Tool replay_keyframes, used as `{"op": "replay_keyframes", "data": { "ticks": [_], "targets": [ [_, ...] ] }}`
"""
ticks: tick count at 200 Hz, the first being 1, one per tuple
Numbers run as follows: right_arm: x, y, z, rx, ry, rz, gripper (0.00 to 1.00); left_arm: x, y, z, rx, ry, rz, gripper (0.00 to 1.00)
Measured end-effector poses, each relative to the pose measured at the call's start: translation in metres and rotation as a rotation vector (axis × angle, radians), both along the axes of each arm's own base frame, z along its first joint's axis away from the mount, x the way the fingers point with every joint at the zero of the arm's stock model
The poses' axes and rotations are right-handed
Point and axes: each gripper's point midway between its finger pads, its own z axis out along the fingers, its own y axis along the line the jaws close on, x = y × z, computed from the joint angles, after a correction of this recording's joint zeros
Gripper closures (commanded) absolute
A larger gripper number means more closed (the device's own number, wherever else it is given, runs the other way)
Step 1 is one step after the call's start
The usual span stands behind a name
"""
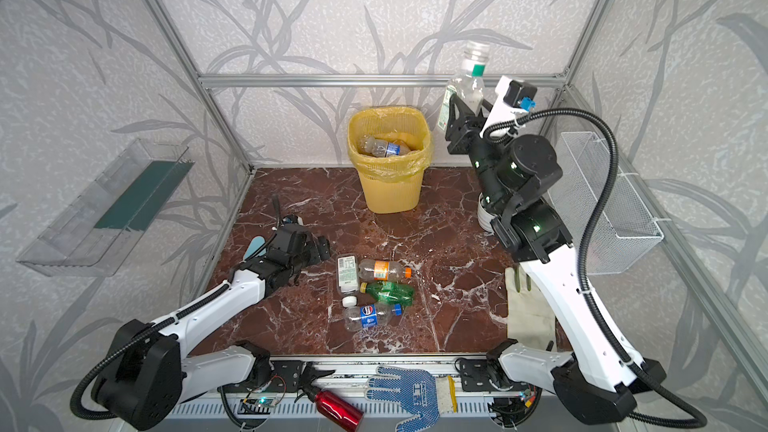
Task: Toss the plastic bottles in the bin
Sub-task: 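Lift the green-labelled bottle over the yellow bin and open the right gripper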
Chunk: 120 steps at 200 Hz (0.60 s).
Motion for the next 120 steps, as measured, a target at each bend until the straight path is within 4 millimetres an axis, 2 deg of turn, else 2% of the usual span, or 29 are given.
{"op": "replay_keyframes", "data": {
  "ticks": [10, 20, 28, 39, 46, 61, 72, 82, 99, 120],
  "targets": [
    [0.028, 0.021, -0.002, -0.011, 0.021, 0.049, 0.43, -0.001, -0.004, -0.001, -0.014, 0.005, -0.003, 0.01],
    [0.061, 0.045, -0.012, -0.036, 0.057, 0.096, 0.21, -0.002, -0.008, -0.001, -0.023, 0.009, -0.010, 0.01],
    [0.088, 0.064, -0.023, -0.053, 0.094, 0.124, 0.12, -0.004, -0.011, -0.002, -0.031, 0.013, -0.016, 0.01],
    [0.133, 0.090, -0.061, -0.097, 0.185, 0.146, 0.11, -0.005, -0.014, -0.001, -0.037, 0.022, -0.020, 0.01],
    [0.160, 0.104, -0.093, -0.125, 0.260, 0.154, 0.09, -0.006, -0.015, 0.000, -0.039, 0.027, -0.023, 0.01],
    [0.192, 0.120, -0.155, -0.184, 0.404, 0.155, 0.05, -0.006, -0.018, 0.004, -0.044, 0.030, -0.026, 0.01],
    [0.199, 0.124, -0.186, -0.219, 0.483, 0.154, 0.05, -0.007, -0.019, 0.006, -0.050, 0.027, -0.026, 0.01],
    [0.197, 0.122, -0.196, -0.234, 0.521, 0.151, 0.04, -0.009, -0.018, 0.007, -0.052, 0.030, -0.023, 0.01],
    [0.185, 0.114, -0.172, -0.220, 0.482, 0.143, 0.03, -0.012, -0.018, 0.009, -0.057, 0.030, -0.021, 0.01],
    [0.148, 0.092, -0.126, -0.186, 0.396, 0.124, 0.03, -0.016, -0.017, 0.010, -0.058, 0.037, -0.018, 0.01]
  ]
}}
